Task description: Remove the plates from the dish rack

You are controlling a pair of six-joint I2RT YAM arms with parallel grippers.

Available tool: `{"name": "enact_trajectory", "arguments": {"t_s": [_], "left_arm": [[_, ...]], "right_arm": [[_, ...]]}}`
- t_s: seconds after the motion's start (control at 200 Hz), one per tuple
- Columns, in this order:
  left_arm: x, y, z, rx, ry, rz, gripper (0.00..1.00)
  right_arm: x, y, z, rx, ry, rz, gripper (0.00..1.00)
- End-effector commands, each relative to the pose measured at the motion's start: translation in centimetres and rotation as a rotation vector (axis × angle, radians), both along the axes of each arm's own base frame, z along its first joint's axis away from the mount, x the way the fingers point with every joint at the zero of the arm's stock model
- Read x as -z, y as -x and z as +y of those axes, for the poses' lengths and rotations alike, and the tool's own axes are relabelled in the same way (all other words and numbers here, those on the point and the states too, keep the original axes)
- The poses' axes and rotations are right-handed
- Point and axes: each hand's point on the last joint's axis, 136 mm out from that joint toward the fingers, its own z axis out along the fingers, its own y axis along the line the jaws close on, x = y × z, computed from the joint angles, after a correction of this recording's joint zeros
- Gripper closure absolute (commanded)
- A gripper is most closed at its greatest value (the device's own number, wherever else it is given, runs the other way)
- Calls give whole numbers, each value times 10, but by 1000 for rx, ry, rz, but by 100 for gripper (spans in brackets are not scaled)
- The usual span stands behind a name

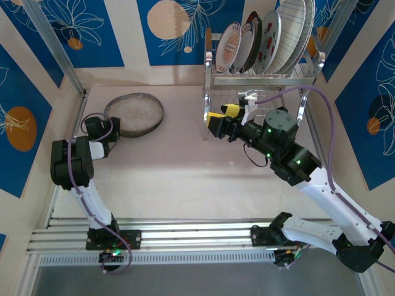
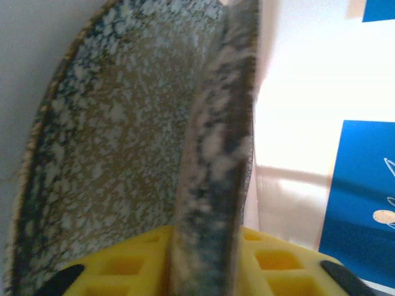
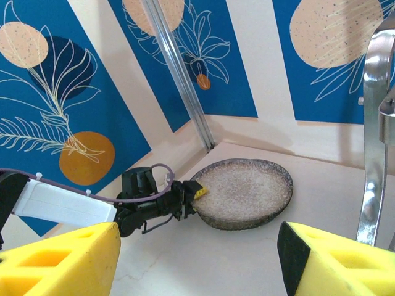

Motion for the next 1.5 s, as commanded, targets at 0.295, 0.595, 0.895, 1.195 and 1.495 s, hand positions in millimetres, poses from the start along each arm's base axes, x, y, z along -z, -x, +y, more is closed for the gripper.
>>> {"name": "enact_trajectory", "arguments": {"t_s": [0.295,0.595,0.895,1.195,1.495], "left_arm": [[-39,-13,-3,86,-52,-30,52],[-30,-6,-3,118,-83,116,40],[-14,2,0,135,-105,270,36],[-8,11,6,138,-144,389,30],[-1,13,7,152,-145,448,29]], "right_arm": [[-12,-1,-3,3,-34,17,31],[-9,-2,-4,5,-36,33,31],[-9,-2,-6,11,-37,41,30],[-8,-1,-7,14,-41,53,30],[-7,-1,-7,15,-44,61,30]]}}
